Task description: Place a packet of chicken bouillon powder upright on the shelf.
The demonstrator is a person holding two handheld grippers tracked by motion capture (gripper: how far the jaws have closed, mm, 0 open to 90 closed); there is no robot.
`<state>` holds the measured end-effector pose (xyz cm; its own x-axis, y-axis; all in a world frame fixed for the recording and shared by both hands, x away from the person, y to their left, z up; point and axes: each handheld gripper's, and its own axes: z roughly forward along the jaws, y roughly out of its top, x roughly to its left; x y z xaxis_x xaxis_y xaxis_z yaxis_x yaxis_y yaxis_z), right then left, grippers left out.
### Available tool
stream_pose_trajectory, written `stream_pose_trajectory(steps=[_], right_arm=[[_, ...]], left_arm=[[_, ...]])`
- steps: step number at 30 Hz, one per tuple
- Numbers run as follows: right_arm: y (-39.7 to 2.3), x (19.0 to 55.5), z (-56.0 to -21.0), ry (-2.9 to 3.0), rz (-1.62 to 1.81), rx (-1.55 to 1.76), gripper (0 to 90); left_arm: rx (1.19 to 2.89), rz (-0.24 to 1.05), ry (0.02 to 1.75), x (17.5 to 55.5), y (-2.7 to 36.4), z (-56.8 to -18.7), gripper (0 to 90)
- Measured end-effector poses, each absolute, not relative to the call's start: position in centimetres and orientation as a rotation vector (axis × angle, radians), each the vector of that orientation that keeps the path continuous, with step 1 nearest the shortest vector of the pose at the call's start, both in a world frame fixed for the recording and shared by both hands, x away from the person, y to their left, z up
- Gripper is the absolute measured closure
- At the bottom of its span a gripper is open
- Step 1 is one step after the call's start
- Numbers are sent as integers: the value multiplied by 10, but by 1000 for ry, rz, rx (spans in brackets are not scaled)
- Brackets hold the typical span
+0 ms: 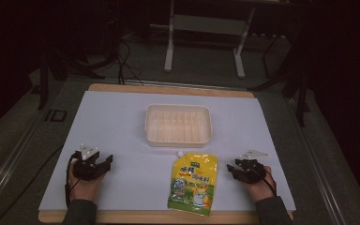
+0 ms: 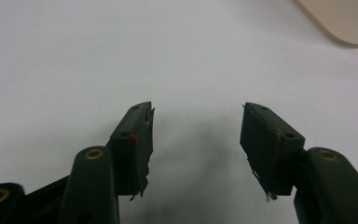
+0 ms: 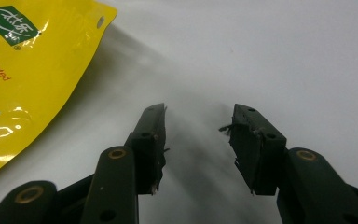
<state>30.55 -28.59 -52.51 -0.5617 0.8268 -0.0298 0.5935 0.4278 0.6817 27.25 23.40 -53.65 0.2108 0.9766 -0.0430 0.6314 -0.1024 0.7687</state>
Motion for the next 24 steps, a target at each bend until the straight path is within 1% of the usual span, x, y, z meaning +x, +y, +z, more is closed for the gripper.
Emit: stream_pose_trajectory(steps=[4,9,13,17,24], right_arm=[[-284,305,-522,2343,905,1209,560],[-275,303,-515,2369,917,1171,539],[-272,303,-512,2385,928,1164,516],[-273,303,-507,2384,969,1172,518],[-273,305,-499,2416,1067,1146,439]], left_arm=[[1825,650,1473,273,233,-539,457],[1824,636,1464,273,234,-541,455],[1833,648,1465,273,232,-542,453],[1838,654,1472,273,232,-542,440],[1854,666,1466,273,230,-542,428]])
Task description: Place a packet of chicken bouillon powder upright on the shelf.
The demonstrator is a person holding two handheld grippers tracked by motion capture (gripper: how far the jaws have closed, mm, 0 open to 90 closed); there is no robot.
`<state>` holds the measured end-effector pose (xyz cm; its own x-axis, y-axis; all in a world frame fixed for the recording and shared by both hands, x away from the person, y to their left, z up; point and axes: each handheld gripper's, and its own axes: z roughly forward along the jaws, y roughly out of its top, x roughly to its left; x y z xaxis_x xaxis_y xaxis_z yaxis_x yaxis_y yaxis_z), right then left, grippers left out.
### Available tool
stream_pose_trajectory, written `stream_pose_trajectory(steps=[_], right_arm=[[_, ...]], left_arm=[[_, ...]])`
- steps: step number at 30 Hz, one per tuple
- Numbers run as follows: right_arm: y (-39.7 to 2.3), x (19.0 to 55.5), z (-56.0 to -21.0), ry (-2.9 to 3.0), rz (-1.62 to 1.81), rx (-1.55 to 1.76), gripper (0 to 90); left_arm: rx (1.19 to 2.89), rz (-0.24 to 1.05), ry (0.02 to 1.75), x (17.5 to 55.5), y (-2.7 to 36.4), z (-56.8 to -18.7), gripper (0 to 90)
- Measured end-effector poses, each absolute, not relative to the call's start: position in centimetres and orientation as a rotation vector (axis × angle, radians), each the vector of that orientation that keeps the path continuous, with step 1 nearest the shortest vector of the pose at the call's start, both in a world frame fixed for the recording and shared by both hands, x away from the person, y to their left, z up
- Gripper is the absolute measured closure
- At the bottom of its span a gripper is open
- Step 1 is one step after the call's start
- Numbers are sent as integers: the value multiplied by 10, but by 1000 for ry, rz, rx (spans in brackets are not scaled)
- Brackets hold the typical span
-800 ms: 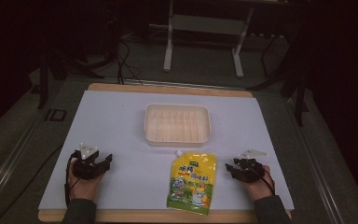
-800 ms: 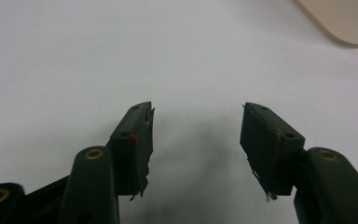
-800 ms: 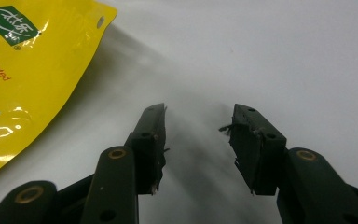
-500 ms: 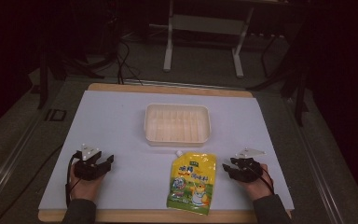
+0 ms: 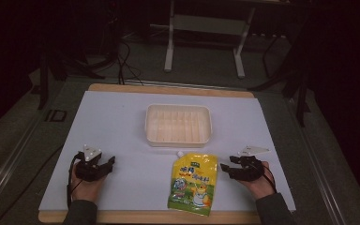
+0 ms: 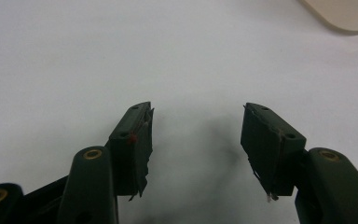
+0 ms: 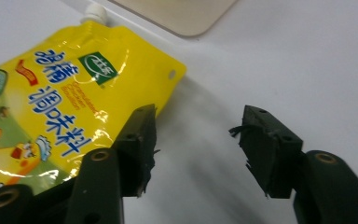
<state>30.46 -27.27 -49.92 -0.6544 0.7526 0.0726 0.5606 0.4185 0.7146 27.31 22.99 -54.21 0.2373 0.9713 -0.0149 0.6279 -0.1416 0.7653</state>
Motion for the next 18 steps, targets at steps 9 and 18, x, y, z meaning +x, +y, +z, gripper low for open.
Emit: stream_pose_trajectory(steps=[9,18], right_arm=[[-259,312,-502,2490,1137,1100,349],[-241,329,-514,2546,1135,1117,328]], left_arm=[[1876,680,1460,273,228,-542,426],[1874,682,1458,273,227,-542,426]])
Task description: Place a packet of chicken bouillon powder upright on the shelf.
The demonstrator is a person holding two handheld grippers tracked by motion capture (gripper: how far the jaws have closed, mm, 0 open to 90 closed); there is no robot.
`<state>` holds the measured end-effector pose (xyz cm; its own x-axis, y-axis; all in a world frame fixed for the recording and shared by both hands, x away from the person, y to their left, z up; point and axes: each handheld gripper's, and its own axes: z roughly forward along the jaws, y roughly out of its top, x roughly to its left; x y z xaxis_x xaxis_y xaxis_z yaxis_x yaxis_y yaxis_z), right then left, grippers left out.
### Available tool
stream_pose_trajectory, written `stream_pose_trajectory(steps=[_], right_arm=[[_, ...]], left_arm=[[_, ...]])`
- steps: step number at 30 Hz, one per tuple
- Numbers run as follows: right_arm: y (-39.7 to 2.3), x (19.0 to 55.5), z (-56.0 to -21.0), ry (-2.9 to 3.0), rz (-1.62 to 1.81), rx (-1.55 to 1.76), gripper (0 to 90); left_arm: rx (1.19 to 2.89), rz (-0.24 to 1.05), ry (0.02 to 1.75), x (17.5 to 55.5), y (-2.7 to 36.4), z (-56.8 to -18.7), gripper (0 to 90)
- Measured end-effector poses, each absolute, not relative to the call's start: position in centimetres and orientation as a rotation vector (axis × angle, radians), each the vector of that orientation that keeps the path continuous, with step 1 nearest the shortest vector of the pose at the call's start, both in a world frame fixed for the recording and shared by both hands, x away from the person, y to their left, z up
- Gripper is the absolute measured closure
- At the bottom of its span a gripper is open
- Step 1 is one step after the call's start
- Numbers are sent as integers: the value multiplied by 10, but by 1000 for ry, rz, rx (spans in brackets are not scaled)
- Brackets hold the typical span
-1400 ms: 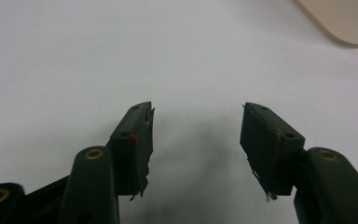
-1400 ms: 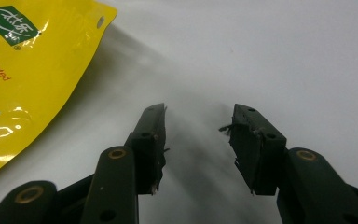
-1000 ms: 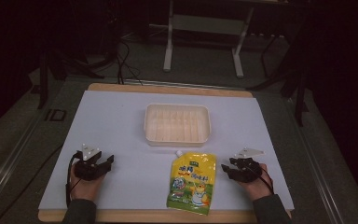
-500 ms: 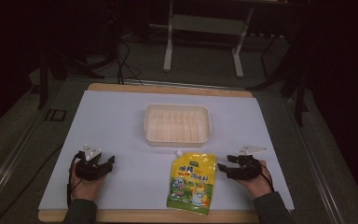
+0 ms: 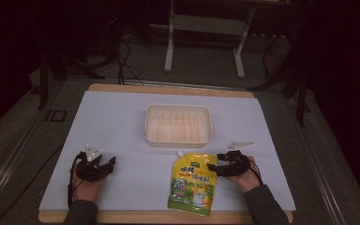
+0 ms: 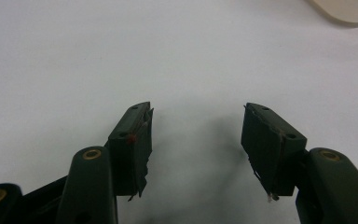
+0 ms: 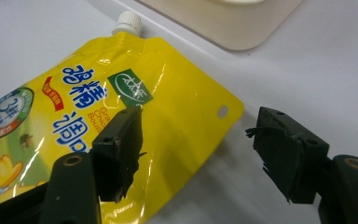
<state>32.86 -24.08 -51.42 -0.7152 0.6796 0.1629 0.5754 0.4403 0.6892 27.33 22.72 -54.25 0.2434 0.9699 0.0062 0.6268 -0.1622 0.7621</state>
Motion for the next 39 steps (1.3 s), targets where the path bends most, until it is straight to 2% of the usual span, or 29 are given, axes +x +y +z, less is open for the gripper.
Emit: stream_pose_trajectory(steps=[10,12,14,15,16,18,27,39], right_arm=[[-226,332,-527,2675,1144,1070,434],[-224,330,-527,2706,1176,1051,496],[-220,329,-525,2743,1174,1023,656],[-220,329,-525,2743,1174,1023,656],[-219,330,-523,2736,1131,1024,847],[-221,332,-521,2735,1139,1048,896],[-222,330,-510,2674,1212,1032,900],[-242,335,-444,2469,1331,987,900]], left_arm=[[1880,683,1459,273,226,-543,424],[1882,683,1459,273,226,-543,424],[1884,683,1459,274,226,-543,424],[1884,683,1459,274,226,-543,424],[1884,682,1458,273,226,-543,423],[1883,682,1459,274,226,-543,423],[1884,682,1460,274,226,-543,423],[1884,682,1462,273,226,-542,423]])
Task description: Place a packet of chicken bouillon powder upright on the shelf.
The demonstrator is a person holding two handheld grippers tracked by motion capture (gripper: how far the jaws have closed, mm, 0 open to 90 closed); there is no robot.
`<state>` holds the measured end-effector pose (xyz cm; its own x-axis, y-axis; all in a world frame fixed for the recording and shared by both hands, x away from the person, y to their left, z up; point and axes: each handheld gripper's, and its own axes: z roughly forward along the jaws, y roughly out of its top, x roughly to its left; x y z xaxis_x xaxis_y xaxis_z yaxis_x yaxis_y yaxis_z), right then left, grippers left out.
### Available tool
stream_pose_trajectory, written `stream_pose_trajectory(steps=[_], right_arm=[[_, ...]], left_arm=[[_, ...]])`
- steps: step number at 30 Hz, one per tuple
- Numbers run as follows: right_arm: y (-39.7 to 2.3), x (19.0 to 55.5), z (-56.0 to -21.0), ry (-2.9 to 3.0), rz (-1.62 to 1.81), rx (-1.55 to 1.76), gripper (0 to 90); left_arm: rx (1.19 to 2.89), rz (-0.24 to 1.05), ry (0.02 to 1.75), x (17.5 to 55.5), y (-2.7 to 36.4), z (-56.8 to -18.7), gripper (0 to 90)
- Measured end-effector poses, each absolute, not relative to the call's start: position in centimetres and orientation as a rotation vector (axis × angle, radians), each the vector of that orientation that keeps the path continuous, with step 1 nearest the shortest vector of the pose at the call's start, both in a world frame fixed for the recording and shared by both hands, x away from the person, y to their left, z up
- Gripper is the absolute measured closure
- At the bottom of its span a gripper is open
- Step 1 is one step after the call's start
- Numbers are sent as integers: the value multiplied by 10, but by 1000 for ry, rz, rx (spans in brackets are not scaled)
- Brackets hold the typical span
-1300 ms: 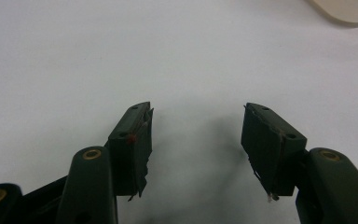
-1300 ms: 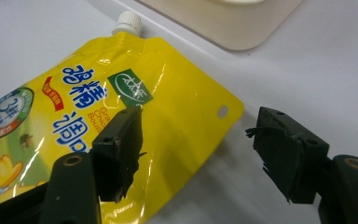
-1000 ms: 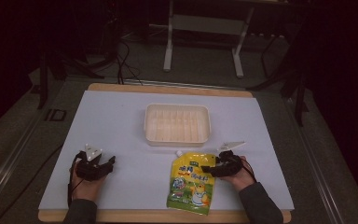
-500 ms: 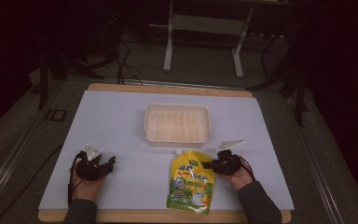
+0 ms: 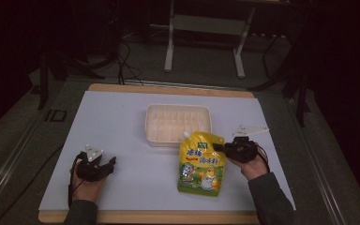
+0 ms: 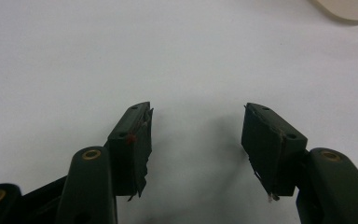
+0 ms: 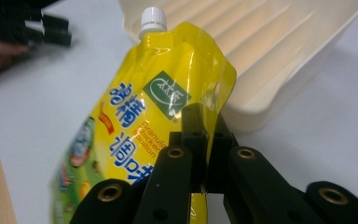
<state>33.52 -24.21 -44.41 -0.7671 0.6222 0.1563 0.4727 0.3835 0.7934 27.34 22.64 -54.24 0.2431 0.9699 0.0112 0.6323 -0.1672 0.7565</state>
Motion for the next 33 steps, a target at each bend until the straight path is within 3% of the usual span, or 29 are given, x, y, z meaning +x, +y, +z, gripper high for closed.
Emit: stream_pose_trajectory(steps=[10,15,21,33], right_arm=[[-265,329,-407,2298,1403,986,900],[-269,324,-407,2360,1392,958,894],[-271,317,-410,2450,1307,925,820],[-274,317,-412,2541,1270,910,791]], left_arm=[[1891,682,1458,274,225,-543,422],[1893,679,1457,274,226,-543,422],[1894,683,1456,274,225,-543,422],[1894,682,1456,274,225,-543,422]])
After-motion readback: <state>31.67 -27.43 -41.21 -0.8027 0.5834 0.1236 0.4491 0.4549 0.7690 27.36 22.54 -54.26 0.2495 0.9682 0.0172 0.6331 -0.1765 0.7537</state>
